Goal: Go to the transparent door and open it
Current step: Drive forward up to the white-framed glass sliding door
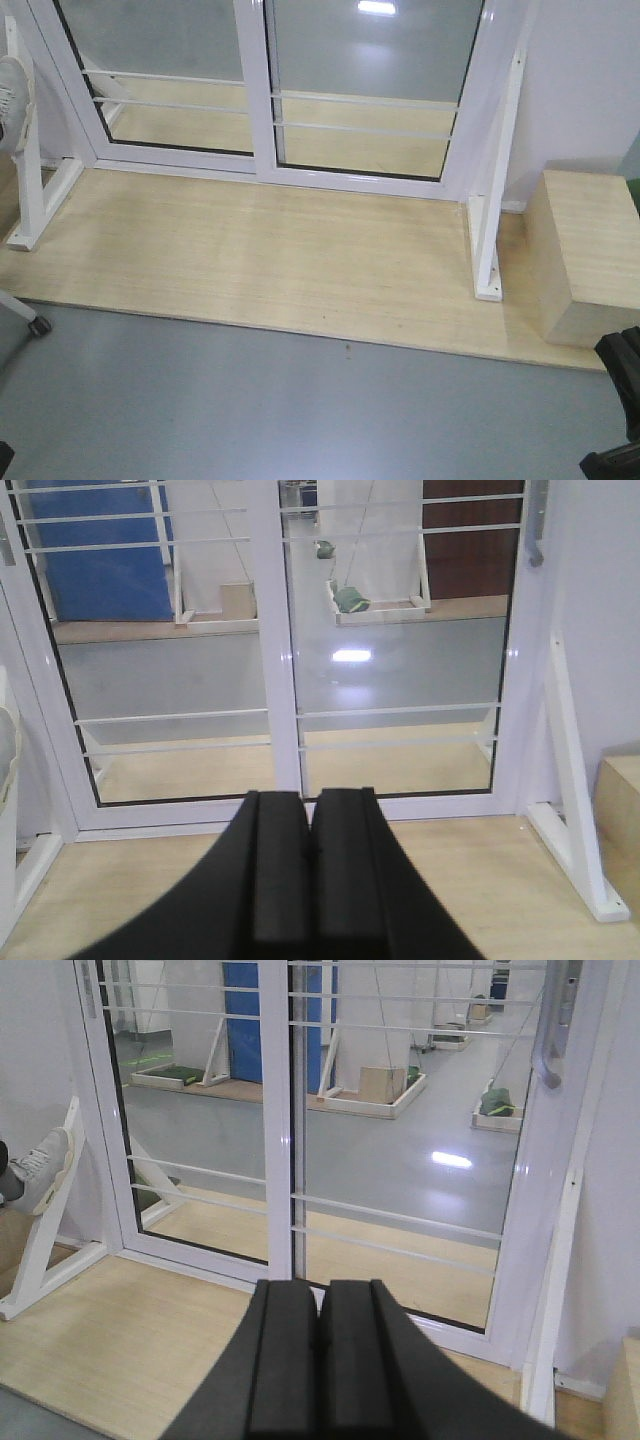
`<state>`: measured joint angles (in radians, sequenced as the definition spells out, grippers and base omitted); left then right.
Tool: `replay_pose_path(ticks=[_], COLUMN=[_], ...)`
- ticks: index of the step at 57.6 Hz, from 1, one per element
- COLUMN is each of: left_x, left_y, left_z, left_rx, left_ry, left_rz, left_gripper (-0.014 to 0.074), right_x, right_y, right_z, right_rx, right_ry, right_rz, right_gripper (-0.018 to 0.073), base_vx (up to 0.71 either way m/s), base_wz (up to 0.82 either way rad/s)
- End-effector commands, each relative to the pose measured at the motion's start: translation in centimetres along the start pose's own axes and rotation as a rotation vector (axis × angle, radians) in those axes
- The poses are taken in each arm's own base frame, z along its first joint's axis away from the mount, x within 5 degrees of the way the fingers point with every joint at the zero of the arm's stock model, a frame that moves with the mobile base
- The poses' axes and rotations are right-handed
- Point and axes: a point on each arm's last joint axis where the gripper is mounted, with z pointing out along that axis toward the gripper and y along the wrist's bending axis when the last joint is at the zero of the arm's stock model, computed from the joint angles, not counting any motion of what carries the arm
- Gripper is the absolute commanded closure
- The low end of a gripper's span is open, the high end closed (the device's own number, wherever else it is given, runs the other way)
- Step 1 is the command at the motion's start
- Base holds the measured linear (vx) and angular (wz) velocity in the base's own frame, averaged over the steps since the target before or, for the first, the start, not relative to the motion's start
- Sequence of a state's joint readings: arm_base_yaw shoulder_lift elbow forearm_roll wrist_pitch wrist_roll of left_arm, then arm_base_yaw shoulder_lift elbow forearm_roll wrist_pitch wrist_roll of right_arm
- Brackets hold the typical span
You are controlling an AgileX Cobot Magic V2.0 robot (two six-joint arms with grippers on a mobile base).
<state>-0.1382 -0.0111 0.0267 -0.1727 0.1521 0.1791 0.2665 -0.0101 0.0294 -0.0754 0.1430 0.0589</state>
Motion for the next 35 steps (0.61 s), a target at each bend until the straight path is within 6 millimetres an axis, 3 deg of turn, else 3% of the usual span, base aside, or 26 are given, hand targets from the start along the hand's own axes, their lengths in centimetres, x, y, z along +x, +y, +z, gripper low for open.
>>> replay_pose_path(ticks=[1, 35], left_x=[0.13, 0.13], left_y=[0.13, 0.13], left_z=[0.05, 0.05], left_rx=[-0.014, -0.014], left_ry=[-0.068, -0.068], left_rz=[-0.009, -0.009], left_gripper=[0.0602, 0.0602], right_x=[-0.31, -0.31], right_y=[0.01, 0.01], right_z=[-0.04, -0.04], right_rx=[0.002, 0.002], right_ry=[-0.080, -0.080], right_rz=[-0.012, -0.012], right_gripper=[0.0559, 0.0559], base_vx=[0.49, 0.48], base_wz=[0.22, 0.02])
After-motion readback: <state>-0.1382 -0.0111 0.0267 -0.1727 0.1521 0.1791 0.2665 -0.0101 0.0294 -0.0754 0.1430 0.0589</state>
